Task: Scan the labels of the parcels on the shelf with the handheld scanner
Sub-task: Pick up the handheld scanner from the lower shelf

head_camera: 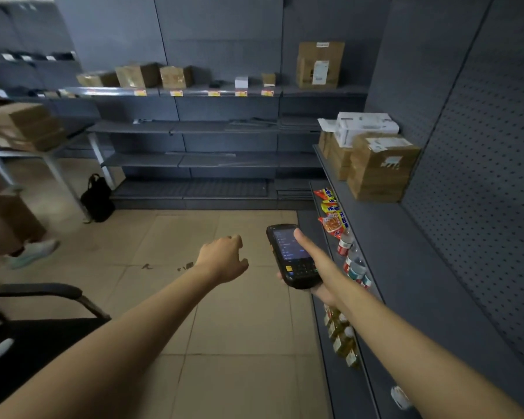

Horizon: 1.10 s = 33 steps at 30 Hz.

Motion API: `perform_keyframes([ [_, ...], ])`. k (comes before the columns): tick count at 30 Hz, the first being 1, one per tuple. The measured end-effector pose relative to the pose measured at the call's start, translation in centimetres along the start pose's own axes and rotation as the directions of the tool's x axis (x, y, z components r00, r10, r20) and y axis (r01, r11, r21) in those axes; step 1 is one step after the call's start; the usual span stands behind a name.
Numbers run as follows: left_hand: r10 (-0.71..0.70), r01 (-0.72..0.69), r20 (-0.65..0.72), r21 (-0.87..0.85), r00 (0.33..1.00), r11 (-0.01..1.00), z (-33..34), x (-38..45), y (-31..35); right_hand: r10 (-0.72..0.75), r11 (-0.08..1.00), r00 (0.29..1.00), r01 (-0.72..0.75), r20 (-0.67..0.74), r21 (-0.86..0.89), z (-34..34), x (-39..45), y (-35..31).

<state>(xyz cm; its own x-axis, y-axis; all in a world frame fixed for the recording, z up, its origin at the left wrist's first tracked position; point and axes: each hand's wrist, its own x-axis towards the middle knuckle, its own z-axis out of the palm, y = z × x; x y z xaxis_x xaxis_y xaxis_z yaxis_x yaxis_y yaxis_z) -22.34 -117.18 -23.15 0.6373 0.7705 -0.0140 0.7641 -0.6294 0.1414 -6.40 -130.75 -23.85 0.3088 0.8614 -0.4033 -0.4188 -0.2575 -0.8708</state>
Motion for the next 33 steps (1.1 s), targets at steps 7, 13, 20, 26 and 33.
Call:
perform_keyframes([
  [7,-0.012,0.012,-0.008,0.008,1.0,1.0,-0.1,10.2,-0.7,-0.026,0.993,1.0,0.025,0.006,0.119,-0.4,10.4,-3.9],
  [13,-0.038,0.039,-0.037,0.018,0.999,0.999,-0.9,16.9,-2.2,-0.083,0.987,0.996,0.086,-0.028,0.132,0.0,17.6,-7.3],
  [20,-0.058,0.057,-0.08,-0.013,0.995,0.998,-1.0,23.3,-6.0,-0.069,0.981,0.997,0.075,-0.043,0.179,2.0,24.4,-9.7],
  [26,-0.022,0.023,-0.073,0.001,0.997,1.0,-1.6,30.6,-10.4,-0.06,0.981,0.996,0.07,-0.061,0.181,4.7,31.1,-11.7],
  [33,0.023,-0.022,-0.055,0.022,0.998,1.0,-2.6,38.6,-15.5,-0.046,0.962,0.996,0.063,-0.072,0.265,7.6,38.3,-14.0],
])
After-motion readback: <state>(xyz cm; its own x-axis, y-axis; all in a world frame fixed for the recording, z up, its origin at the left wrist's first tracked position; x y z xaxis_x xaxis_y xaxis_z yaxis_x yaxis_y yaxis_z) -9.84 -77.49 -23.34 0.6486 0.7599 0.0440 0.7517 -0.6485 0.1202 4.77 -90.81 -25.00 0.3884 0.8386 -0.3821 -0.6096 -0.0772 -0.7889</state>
